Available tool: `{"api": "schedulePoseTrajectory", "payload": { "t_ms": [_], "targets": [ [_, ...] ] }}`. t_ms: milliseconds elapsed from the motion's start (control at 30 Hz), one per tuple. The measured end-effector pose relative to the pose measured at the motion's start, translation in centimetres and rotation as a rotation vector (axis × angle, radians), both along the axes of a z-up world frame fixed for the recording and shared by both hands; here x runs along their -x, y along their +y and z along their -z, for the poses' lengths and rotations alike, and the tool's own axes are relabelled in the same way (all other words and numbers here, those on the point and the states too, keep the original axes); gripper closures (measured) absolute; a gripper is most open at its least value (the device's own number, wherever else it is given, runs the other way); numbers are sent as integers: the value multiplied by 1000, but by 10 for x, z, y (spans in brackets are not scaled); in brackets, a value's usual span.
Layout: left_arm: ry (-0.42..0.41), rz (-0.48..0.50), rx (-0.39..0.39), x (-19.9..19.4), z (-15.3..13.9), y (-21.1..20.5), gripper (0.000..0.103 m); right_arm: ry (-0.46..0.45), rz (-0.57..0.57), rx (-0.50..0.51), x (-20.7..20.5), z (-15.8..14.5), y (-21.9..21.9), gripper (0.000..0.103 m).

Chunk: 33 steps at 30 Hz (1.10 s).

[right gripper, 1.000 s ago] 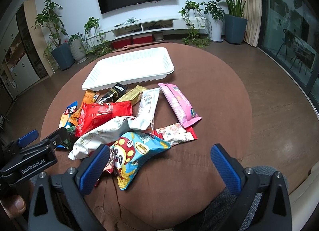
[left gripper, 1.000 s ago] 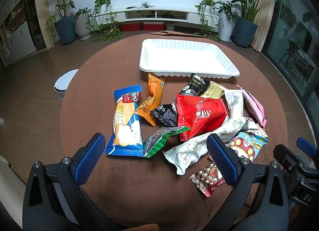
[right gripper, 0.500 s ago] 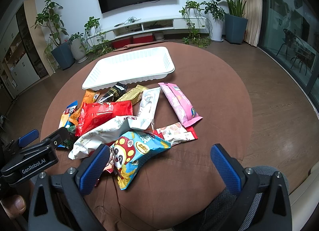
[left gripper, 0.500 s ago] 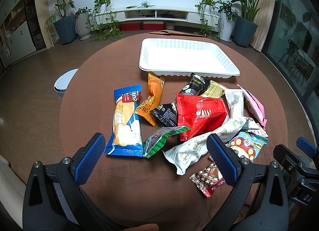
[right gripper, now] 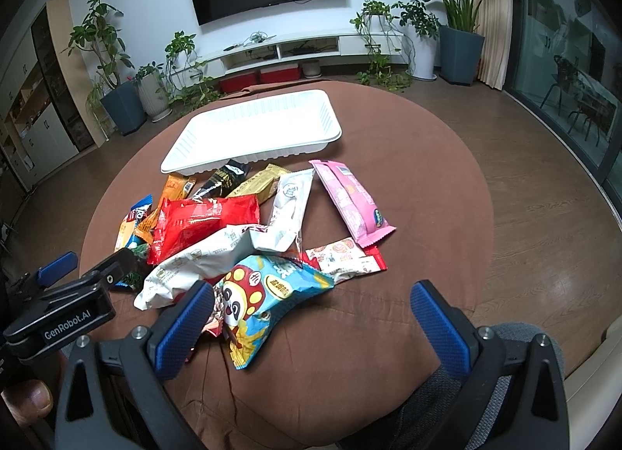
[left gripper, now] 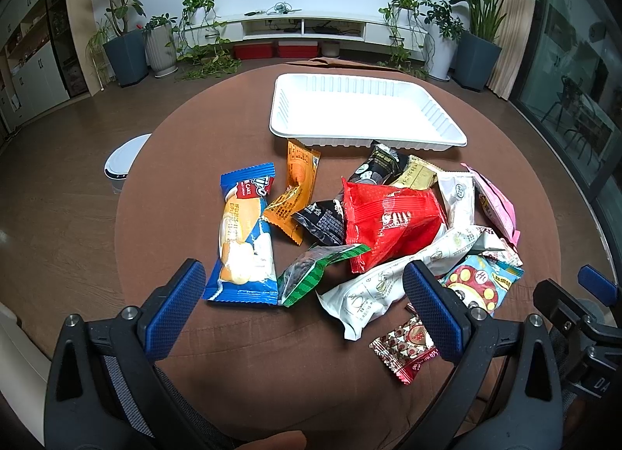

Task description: Organize snacks

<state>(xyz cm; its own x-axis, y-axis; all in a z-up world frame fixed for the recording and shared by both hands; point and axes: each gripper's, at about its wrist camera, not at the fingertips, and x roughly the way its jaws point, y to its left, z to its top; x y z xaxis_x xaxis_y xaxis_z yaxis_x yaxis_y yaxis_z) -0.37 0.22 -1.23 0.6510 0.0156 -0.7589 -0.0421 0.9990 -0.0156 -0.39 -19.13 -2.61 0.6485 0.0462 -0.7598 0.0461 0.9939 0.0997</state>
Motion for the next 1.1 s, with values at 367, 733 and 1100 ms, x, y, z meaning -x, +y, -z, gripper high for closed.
{"api": "schedulePoseTrajectory", "payload": {
  "t_ms": [367, 733, 1100],
  "targets": [
    [19, 123, 143, 9, 8, 30, 0, 5, 9, -171, 3, 5, -11, 0],
    [145, -31, 157, -3, 14, 80, 0, -54, -89, -224, 8, -15, -18, 0],
    [134, 19, 189, -62, -4, 101, 2, -57, -70, -238, 2, -17, -31, 11]
  ]
}}
